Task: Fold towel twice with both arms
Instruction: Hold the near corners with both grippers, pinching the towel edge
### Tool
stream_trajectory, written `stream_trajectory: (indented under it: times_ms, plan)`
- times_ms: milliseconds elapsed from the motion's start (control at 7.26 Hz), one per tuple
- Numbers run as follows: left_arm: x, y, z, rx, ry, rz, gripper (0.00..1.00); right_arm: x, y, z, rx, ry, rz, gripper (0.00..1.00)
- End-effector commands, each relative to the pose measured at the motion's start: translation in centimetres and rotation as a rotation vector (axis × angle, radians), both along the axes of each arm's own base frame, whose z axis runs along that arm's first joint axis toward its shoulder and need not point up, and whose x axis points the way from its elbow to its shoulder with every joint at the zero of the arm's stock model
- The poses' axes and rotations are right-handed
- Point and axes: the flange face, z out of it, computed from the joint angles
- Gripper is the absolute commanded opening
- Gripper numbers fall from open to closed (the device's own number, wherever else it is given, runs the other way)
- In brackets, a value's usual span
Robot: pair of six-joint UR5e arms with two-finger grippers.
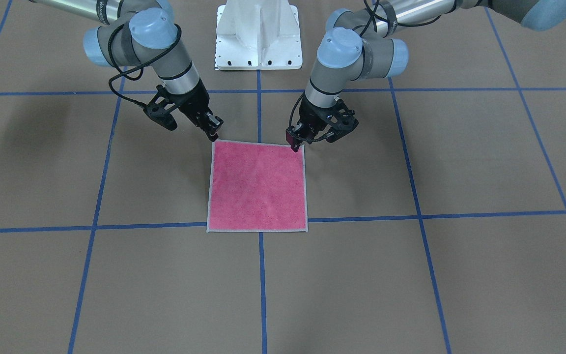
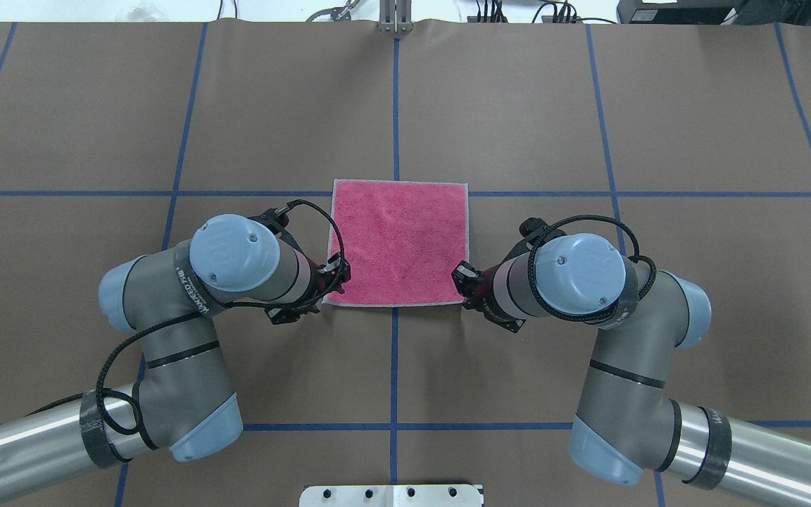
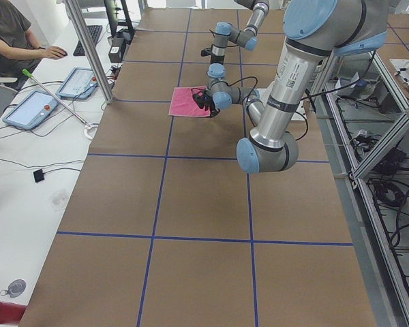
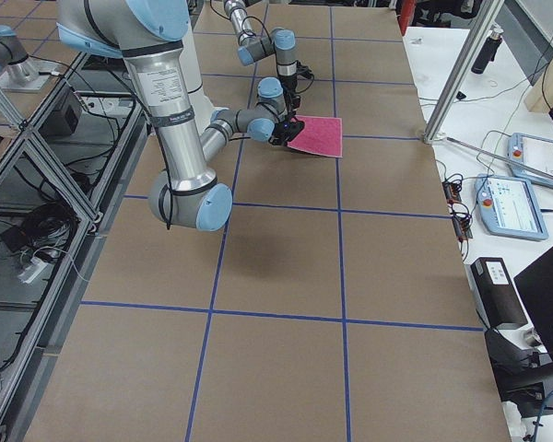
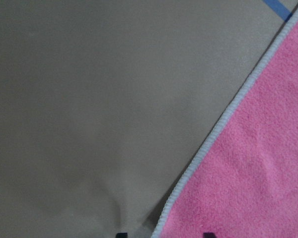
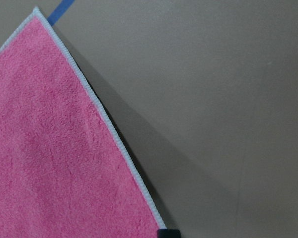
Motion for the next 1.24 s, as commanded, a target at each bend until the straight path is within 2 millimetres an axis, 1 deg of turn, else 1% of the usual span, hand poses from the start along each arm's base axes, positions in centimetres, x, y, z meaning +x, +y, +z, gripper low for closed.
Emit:
stream_trajectory:
  times_ms: [0,138,276,413,689,965,1103]
  plan:
    - [0.21,-0.04,0.33,-0.004,-0.006,0.000,0.56,-0.02,0.00,0.03,-0.001,0.000,-0.001,0.00]
    - [0.24,-0.06,0.40,-0.005,-0.007,0.000,0.56,0.02,0.02,-0.04,0.000,-0.001,-0.001,0.00]
    - [0.24,-0.06,0.40,-0.006,-0.007,-0.001,0.52,-0.02,0.00,0.03,-0.001,0.000,-0.001,0.00]
    - [0.24,-0.06,0.40,-0.007,-0.007,-0.002,0.43,-0.02,0.00,0.03,-0.001,0.000,-0.001,0.00]
    - [0.34,-0.11,0.61,-0.010,-0.010,-0.003,0.37,-0.02,0.02,0.03,-0.002,0.000,-0.002,0.00]
    - [0.31,-0.09,0.54,-0.010,-0.009,-0.003,0.23,0.07,-0.06,-0.04,0.000,-0.001,0.000,0.00]
    - [0.25,-0.06,0.42,-0.009,-0.008,-0.003,0.14,-0.02,0.00,0.03,-0.001,0.000,-0.001,0.00]
